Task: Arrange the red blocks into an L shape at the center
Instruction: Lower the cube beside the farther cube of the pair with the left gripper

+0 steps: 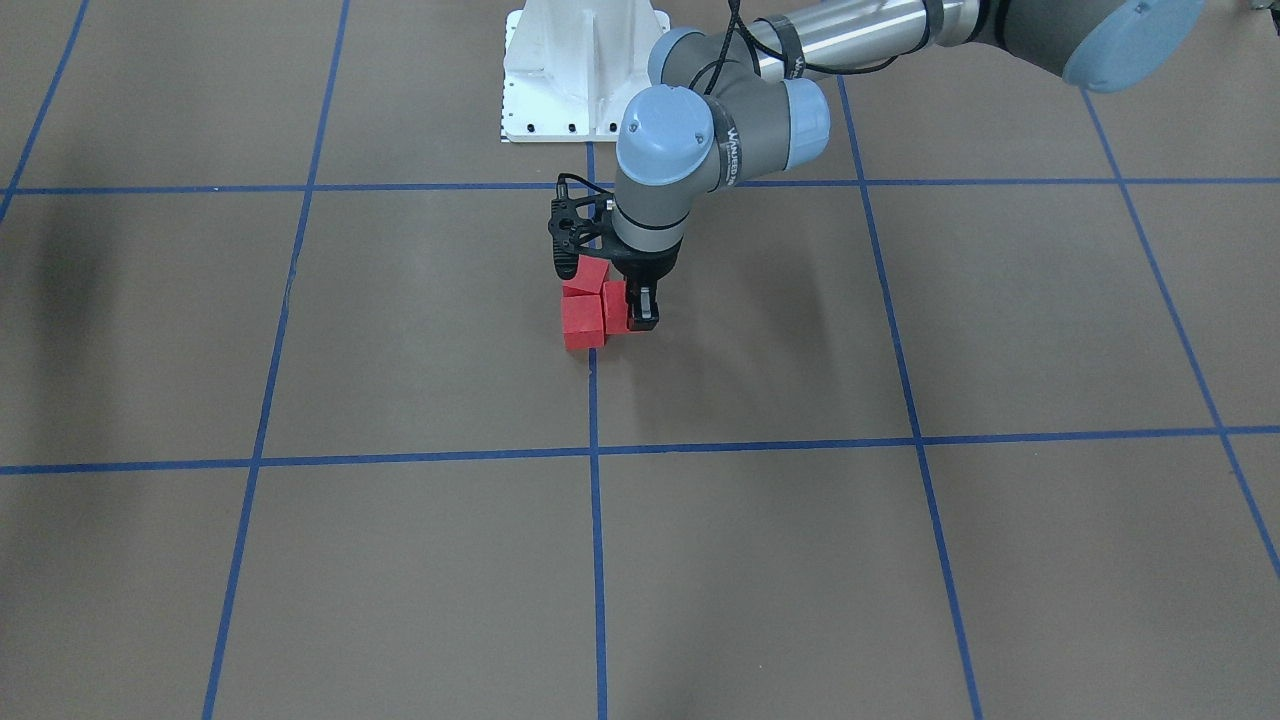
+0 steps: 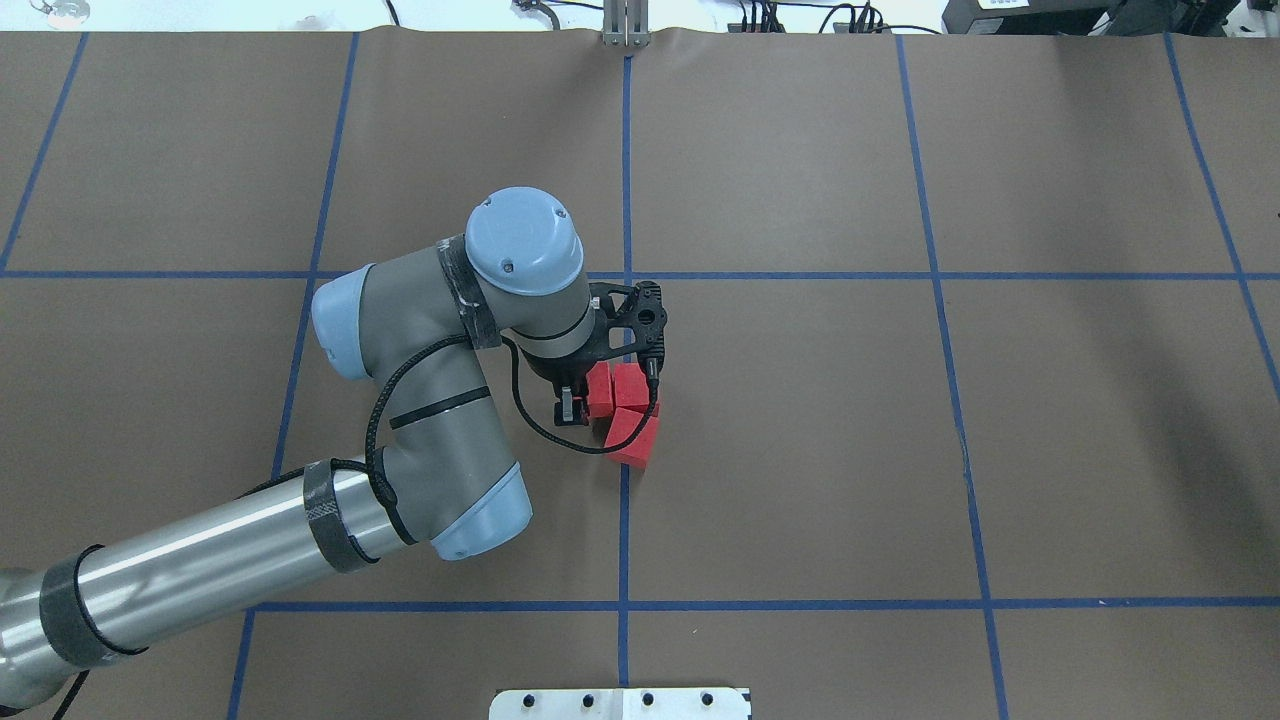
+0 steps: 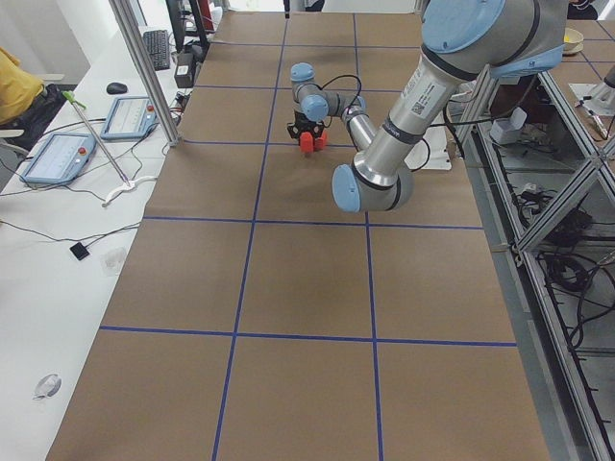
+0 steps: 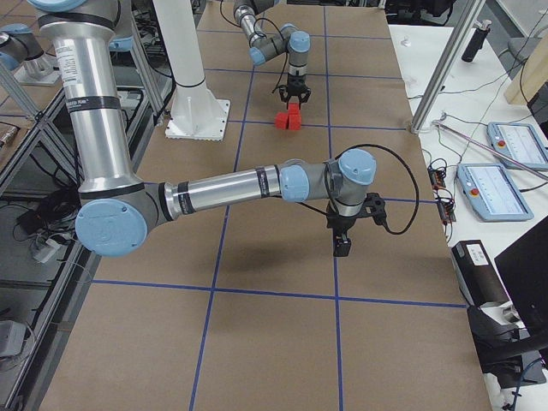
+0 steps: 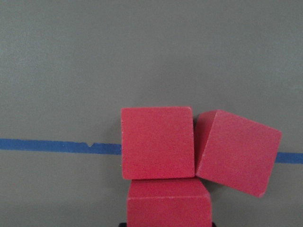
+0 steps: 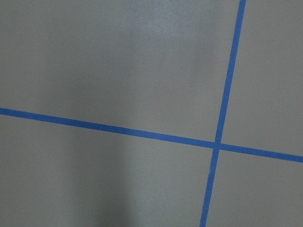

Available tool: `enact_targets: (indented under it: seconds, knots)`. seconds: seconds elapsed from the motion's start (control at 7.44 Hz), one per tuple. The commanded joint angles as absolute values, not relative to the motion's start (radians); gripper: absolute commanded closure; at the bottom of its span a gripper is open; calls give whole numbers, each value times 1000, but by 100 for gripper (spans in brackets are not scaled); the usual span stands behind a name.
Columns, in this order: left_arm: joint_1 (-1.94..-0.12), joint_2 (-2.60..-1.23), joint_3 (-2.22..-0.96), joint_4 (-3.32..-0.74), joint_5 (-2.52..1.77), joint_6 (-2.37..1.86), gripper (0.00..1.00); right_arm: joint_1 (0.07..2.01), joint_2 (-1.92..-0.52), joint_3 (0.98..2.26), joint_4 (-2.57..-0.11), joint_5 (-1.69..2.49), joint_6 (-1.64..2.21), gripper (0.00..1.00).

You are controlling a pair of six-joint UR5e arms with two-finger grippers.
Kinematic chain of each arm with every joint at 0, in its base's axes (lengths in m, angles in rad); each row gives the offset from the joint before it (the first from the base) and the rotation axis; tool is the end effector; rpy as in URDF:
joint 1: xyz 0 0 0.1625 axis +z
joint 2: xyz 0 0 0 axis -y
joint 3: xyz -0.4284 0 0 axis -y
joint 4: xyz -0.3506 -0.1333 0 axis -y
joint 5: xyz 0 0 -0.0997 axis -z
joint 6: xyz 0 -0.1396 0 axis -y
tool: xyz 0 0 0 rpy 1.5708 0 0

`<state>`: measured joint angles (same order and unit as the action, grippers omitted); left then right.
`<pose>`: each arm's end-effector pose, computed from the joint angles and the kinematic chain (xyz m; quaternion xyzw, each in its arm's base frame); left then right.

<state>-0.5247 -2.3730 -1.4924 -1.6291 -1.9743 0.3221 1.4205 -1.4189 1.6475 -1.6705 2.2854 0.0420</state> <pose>0.5941 -0.4346 0.2489 0.2836 0.3055 0.6316 0.6537 -0.0363 -0.5191 0.5983 0.0266 -0.3532 -0.0731 0.9323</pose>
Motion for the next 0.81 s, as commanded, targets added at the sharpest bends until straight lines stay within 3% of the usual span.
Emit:
enact_targets:
  seconds: [0.0,0.67]
  knots:
    - [-522,-2373,-1483,-1629,-1976,321,58,1420,-1419,1647,-1671,2286,43,1]
    - [-497,-2376,-1476,-1629,-1926,314,49,1420,-1419,1647,-1671,2286,41,1]
